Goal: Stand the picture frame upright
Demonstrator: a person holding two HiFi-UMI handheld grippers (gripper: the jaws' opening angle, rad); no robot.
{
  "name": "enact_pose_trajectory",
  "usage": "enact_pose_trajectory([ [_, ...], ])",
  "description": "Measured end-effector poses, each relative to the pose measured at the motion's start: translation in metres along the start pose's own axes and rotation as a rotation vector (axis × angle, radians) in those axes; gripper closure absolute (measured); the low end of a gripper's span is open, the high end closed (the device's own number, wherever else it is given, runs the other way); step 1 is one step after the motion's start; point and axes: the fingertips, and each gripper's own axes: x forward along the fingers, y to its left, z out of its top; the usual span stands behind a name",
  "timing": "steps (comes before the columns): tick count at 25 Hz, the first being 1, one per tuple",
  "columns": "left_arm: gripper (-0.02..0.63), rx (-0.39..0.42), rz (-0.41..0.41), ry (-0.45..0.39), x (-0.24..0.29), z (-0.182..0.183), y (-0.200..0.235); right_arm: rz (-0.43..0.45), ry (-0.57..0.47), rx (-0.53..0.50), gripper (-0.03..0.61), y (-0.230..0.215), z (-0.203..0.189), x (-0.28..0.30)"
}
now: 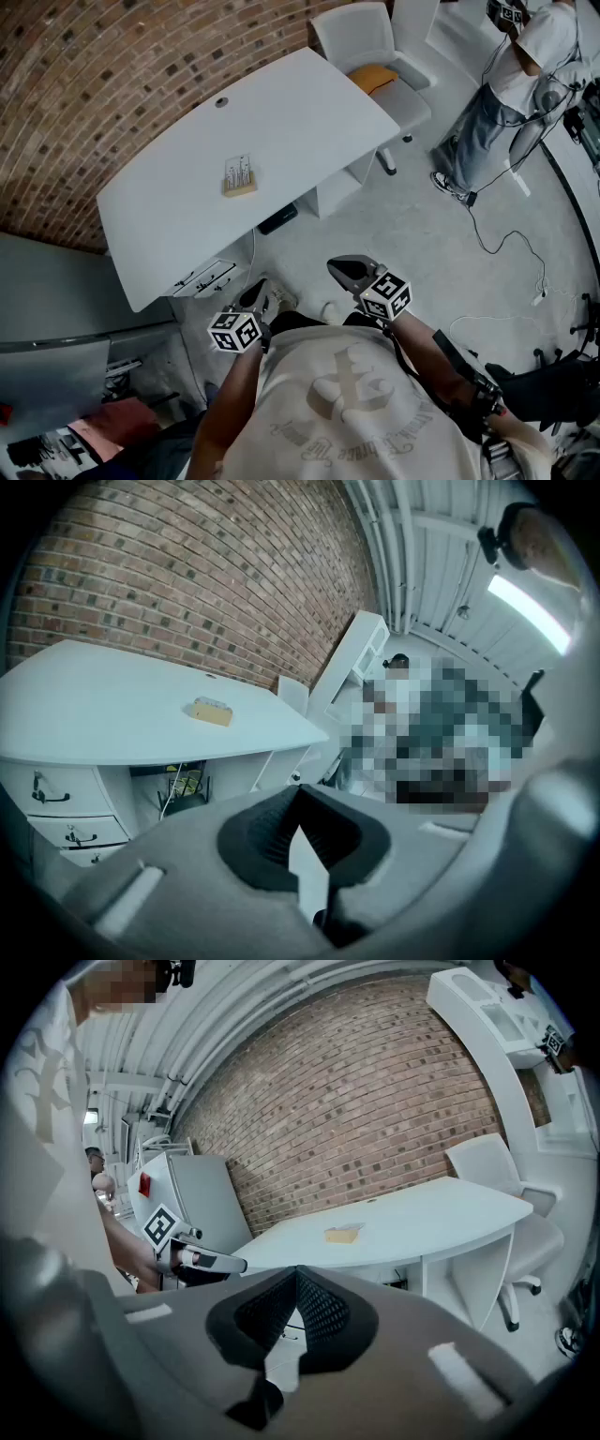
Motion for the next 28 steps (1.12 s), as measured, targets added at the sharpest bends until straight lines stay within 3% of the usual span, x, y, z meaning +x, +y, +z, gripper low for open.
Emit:
enact_pose_trajectory([
  [12,0.612,0.051,0.040,-0.006,-0.020,-0.008,-0.023,0.036,-0.025,-0.011,0.571,0.017,-0.002,-0.012],
  [28,0.612,0.061,0.062,-0.024,-0.026,-0.005,-0.025,0.040,-0.028,-0.026,0.571,0.013,0.005,-0.008],
])
